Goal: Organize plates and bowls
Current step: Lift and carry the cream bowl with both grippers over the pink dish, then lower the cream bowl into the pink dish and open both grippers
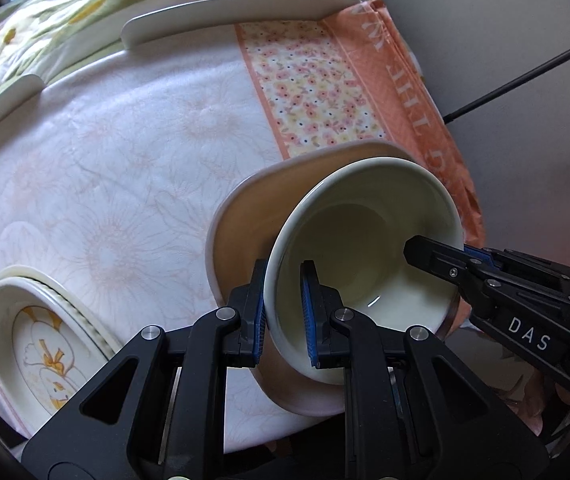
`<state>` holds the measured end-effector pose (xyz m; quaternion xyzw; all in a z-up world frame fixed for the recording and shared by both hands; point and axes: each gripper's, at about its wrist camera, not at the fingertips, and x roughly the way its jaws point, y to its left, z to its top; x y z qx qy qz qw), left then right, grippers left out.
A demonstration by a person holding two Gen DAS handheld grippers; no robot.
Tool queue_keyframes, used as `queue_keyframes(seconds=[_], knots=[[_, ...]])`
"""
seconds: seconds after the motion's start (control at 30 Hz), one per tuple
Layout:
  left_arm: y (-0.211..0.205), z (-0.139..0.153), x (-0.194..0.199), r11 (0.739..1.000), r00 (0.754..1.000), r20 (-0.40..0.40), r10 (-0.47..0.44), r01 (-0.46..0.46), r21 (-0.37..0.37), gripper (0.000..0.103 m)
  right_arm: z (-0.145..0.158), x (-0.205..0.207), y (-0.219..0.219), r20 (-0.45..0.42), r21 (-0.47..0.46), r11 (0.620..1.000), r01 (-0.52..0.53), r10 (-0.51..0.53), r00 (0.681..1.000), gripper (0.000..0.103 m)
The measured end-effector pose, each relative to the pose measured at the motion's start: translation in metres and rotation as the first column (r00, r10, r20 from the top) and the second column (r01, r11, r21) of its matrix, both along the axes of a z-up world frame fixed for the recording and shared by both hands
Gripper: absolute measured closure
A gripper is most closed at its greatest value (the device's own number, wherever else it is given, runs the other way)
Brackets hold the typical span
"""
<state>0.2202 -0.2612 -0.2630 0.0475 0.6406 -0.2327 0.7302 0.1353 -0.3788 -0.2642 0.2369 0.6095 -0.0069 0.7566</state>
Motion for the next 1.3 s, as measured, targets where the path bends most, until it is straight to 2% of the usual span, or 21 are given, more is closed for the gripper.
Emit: queue_keyframes(seconds=[0.33, 0.63, 0.8, 0.9, 1.03, 1.1, 1.13, 1.17, 1.2, 1.23, 1.27, 1.3], knots=[[-0.013, -0.011, 0.002, 0.997, 0.999, 0.007, -0.031, 0.030, 0.073, 0.089, -0.008, 0.003, -0.001, -0.025, 0.000, 1.000, -0.010, 0.010, 1.000, 0.091], [-0.022, 0.001, -0.001, 0.985, 0.990, 0.106, -0.092, 0.075, 0.153, 0.089, -0.001, 0.000, -0.002, -0.004, -0.012, 1.000, -0.005, 0.005, 1.000, 0.091], [-0.015, 0.016, -0.001, 0.989, 0.989, 0.119, -0.092, 0.076, 0.128, 0.089, 0.010, -0.004, -0.005, 0.021, -0.014, 1.000, 0.014, -0.014, 1.000, 0.091], [-0.007, 0.037, 0.001, 0.994, 0.986, 0.146, -0.075, 0.062, 0.089, 0.089, 0.029, -0.008, -0.009, 0.076, 0.003, 1.000, 0.017, -0.017, 0.997, 0.091], [0.014, 0.063, 0.005, 1.000, 0.981, 0.196, 0.003, -0.005, 0.011, 0.089, 0.053, -0.004, -0.006, 0.137, -0.006, 0.999, -0.036, 0.037, 0.990, 0.091], [0.028, 0.071, 0.007, 0.999, 0.976, 0.210, 0.054, -0.054, -0.007, 0.085, 0.061, 0.001, -0.002, 0.157, -0.021, 0.998, -0.062, 0.065, 0.986, 0.091], [0.034, 0.073, 0.007, 0.997, 0.974, 0.212, 0.075, -0.074, -0.014, 0.076, 0.064, 0.004, 0.001, 0.163, -0.033, 0.996, -0.078, 0.082, 0.983, 0.087], [0.042, 0.076, 0.006, 0.995, 0.971, 0.219, 0.100, -0.098, -0.021, 0.053, 0.066, 0.007, 0.003, 0.168, -0.040, 0.995, -0.092, 0.098, 0.981, 0.083], [0.051, 0.079, 0.005, 0.991, 0.964, 0.231, 0.131, -0.129, -0.022, 0.033, 0.069, 0.010, 0.006, 0.180, -0.042, 0.993, -0.108, 0.113, 0.977, 0.070], [0.062, 0.083, 0.002, 0.986, 0.953, 0.251, 0.168, -0.166, -0.030, 0.001, 0.072, 0.013, 0.008, 0.193, -0.040, 0.992, -0.123, 0.128, 0.973, 0.047], [0.072, 0.088, -0.001, 0.979, 0.940, 0.275, 0.203, -0.197, -0.050, 0.001, 0.075, 0.017, 0.012, 0.208, -0.038, 0.989, -0.141, 0.146, 0.967, 0.036], [0.085, 0.093, -0.005, 0.970, 0.926, 0.289, 0.244, -0.233, -0.071, 0.000, 0.077, 0.020, 0.015, 0.218, -0.040, 0.987, -0.155, 0.160, 0.963, 0.018]])
